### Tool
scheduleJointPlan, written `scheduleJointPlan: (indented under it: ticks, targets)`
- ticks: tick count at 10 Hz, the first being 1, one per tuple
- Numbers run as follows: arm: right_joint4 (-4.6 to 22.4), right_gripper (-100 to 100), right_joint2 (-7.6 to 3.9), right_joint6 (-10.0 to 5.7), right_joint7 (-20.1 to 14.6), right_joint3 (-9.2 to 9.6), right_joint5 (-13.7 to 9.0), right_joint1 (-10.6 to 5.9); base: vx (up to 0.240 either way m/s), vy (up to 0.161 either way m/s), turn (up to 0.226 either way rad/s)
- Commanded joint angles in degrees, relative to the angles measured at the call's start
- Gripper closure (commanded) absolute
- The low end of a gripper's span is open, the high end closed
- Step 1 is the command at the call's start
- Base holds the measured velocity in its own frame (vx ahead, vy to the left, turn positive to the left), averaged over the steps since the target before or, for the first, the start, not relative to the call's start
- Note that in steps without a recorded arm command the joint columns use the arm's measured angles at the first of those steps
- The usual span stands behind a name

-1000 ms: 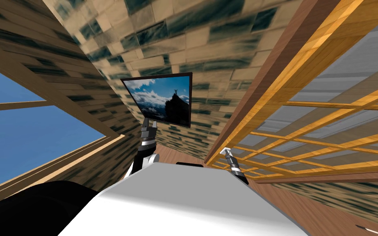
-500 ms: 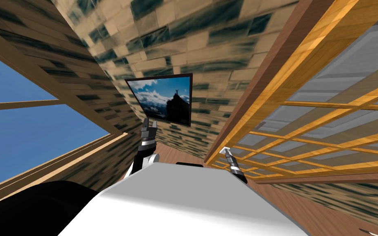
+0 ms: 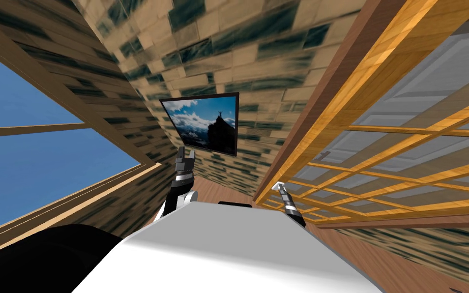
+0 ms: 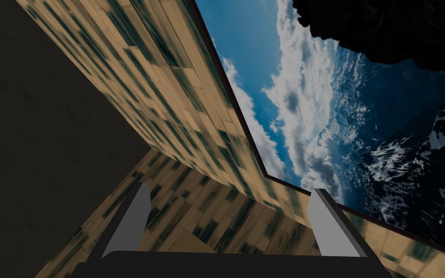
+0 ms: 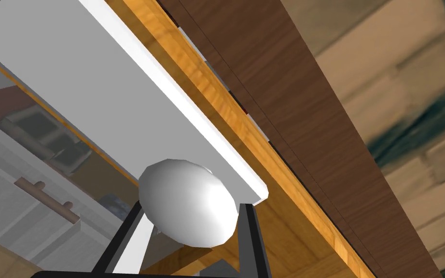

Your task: Pull the door open

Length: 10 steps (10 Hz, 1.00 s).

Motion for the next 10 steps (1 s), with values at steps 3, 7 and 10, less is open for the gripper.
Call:
scheduleJointPlan:
  ticks: [3, 7, 10]
  targets:
    - [0.03, 100, 0.25, 0.42, -4.41, 0.80, -1.04, -0.20, -0.034, -0.014, 0.029]
    - [-0.09, 100, 0.37, 1.05, -10.96, 2.07, -3.20, -0.76, -0.041, -0.020, 0.041]
    - [-0.13, 100, 0.41, 1.26, -13.80, 2.49, -3.92, -0.95, -0.027, -0.014, 0.025]
